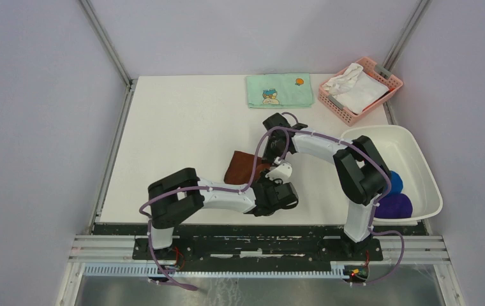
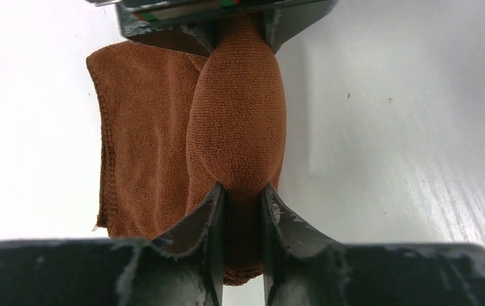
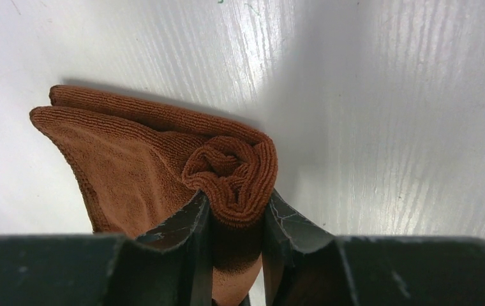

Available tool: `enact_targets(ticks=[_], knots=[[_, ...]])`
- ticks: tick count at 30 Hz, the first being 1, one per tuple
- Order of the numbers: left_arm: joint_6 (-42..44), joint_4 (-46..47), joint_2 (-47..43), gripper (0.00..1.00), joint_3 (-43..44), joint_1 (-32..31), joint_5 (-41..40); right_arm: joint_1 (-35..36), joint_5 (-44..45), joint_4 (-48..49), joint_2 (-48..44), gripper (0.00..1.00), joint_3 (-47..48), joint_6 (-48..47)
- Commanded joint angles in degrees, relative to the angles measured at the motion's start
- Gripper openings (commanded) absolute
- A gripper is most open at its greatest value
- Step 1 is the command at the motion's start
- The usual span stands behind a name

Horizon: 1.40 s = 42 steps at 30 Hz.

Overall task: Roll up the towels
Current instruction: Roll the towel at the center of the board.

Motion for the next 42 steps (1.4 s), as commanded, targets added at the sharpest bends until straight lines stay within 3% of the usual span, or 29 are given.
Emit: enact_targets(ticks=[1,7,13,23,29,34,38,42], knots=[[-5.00,1.62,-5.51,0.22,-4.10,2.60,7.29,0.07,-2.22,3.28,-3.29,0.33,-1.98,-2.09],[-7.63,10.37,-16.13,0.04,-13.65,9.57,22.94,-1.43,-6.05,8.59,-7.20,0.51,-4.13,-4.06],[-13.48,22.63,-23.58,0.03,-25.61,21.17,43.51,-3.65,-12.43,18.70,-10.51,0.72,-8.90,-2.95],[-21.90,37.56,-22.98,0.03,-34.59,32.99,63.55,-4.20,-19.11,33.82,-6.13,0.79,-15.35,4.11],[-24.64,41.60,-16.61,0.03,-34.28,37.97,73.72,-4.22,-19.46,37.96,-0.09,0.76,-15.28,5.60],[-25.18,39.67,-14.76,0.04,-33.09,39.14,76.01,-4.15,-16.89,36.33,2.82,0.65,-15.80,4.71],[-23.70,35.60,-15.95,0.14,-32.16,39.11,74.09,-4.06,-12.22,26.35,2.91,0.49,-13.15,2.43],[-20.08,27.20,-21.81,0.36,-30.30,37.37,66.40,-3.29,-6.43,14.94,1.23,0.36,-8.85,0.26]])
